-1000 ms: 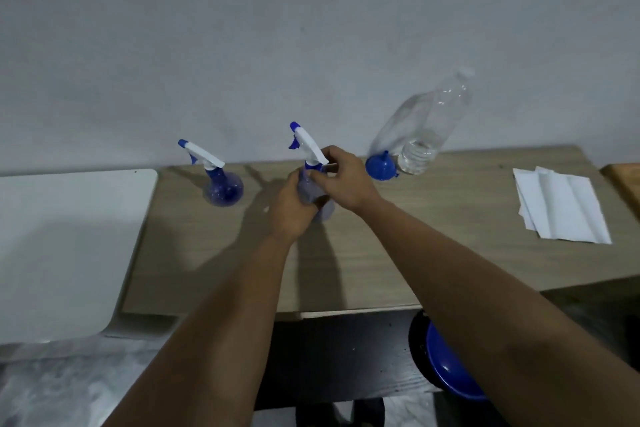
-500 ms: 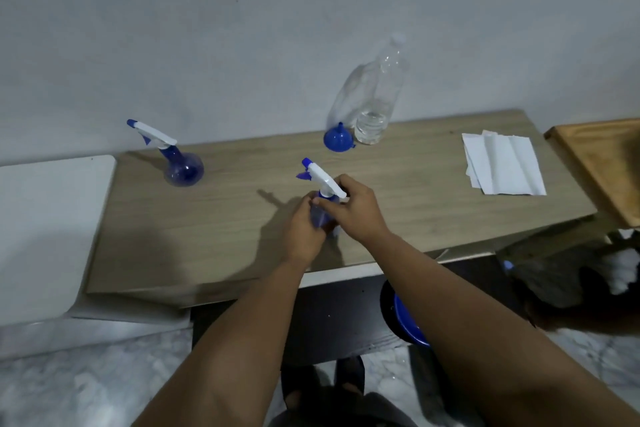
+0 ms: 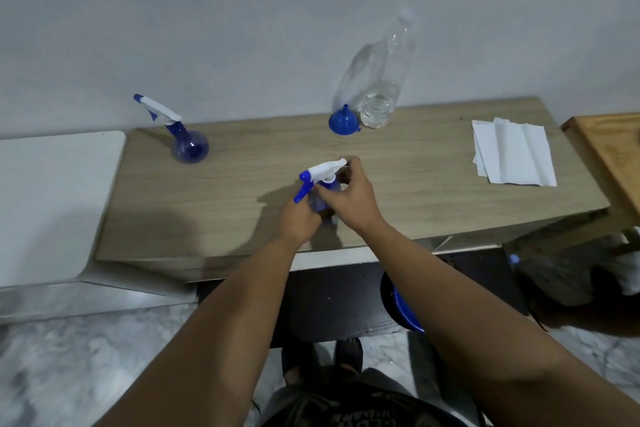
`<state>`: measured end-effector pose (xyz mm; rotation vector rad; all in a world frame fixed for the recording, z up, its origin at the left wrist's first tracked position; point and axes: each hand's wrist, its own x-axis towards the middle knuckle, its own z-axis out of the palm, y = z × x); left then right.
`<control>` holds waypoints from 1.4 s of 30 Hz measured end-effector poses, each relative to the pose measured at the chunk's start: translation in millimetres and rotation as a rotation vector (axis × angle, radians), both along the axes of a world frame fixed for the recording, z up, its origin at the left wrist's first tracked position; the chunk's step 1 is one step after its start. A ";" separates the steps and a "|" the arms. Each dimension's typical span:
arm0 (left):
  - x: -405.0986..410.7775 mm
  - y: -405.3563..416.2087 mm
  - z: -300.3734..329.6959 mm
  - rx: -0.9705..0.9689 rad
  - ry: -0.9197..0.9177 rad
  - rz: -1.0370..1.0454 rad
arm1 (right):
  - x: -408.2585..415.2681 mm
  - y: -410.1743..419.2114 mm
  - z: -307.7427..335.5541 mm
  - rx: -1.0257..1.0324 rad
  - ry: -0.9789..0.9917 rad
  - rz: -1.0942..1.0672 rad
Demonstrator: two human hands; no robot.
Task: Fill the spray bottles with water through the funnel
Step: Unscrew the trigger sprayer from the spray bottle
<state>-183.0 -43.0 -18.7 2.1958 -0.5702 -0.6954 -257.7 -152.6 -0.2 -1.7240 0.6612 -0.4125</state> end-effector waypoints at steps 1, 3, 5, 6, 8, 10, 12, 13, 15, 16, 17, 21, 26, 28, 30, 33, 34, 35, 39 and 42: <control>-0.1 0.1 1.4 -0.019 0.014 0.000 | 0.3 -0.9 0.0 0.004 -0.006 -0.003; -2.2 1.5 6.2 -0.013 0.013 -0.012 | 1.2 -3.4 -0.4 0.004 -0.024 0.027; -2.3 1.6 6.9 -0.005 -0.002 -0.018 | 0.4 -4.7 -0.1 0.008 -0.019 0.058; -1.8 1.3 5.5 0.001 -0.010 -0.018 | -1.0 -4.5 0.4 0.012 -0.015 0.060; -2.8 1.0 6.3 0.001 -0.011 -0.015 | -3.3 -5.2 1.4 0.017 -0.012 0.042; -3.7 1.0 4.8 -0.023 0.012 -0.004 | -3.2 -7.4 0.3 0.010 -0.027 0.058; -5.3 1.2 6.2 -0.044 0.029 0.014 | -3.4 -7.0 2.2 -0.002 -0.024 0.085; -5.3 1.1 6.2 -0.045 0.031 0.021 | -3.7 -6.1 3.6 0.000 -0.015 0.082; -4.8 0.9 6.6 -0.042 0.052 0.029 | -4.8 -4.9 4.1 0.016 -0.001 0.054; -4.3 0.8 5.9 -0.042 0.063 0.025 | -4.6 -5.0 4.3 0.018 0.000 0.049; -4.5 0.9 5.8 -0.048 0.075 0.018 | -4.2 -5.3 4.4 0.018 -0.003 0.057; -3.4 1.5 -0.4 -0.041 0.071 0.027 | -5.1 -2.7 4.9 0.007 0.008 0.072; -5.0 2.3 3.0 -0.065 0.101 0.040 | -5.9 -3.2 3.3 0.005 -0.005 0.072; -5.1 2.3 2.9 -0.042 0.073 0.037 | -6.2 -1.3 4.5 -0.002 0.010 0.071; -4.7 2.0 3.0 -0.025 0.047 0.040 | -7.2 -0.9 4.5 0.001 0.009 0.049; -5.3 1.5 3.8 -0.063 0.050 0.046 | -10.5 0.2 8.2 -0.024 -0.034 0.046; -5.1 1.2 2.1 -0.071 0.061 0.054 | -11.3 1.6 12.3 -0.037 -0.056 0.040; -5.1 1.3 1.6 -0.078 0.074 0.055 | -10.6 2.1 18.1 -0.036 -0.087 0.029; -2.3 0.4 0.4 -0.114 0.080 0.025 | 10.7 -8.7 62.4 0.030 -0.276 -0.065; -2.9 1.3 2.6 -0.123 0.094 0.022 | 26.8 -33.2 102.0 0.073 -0.400 -0.153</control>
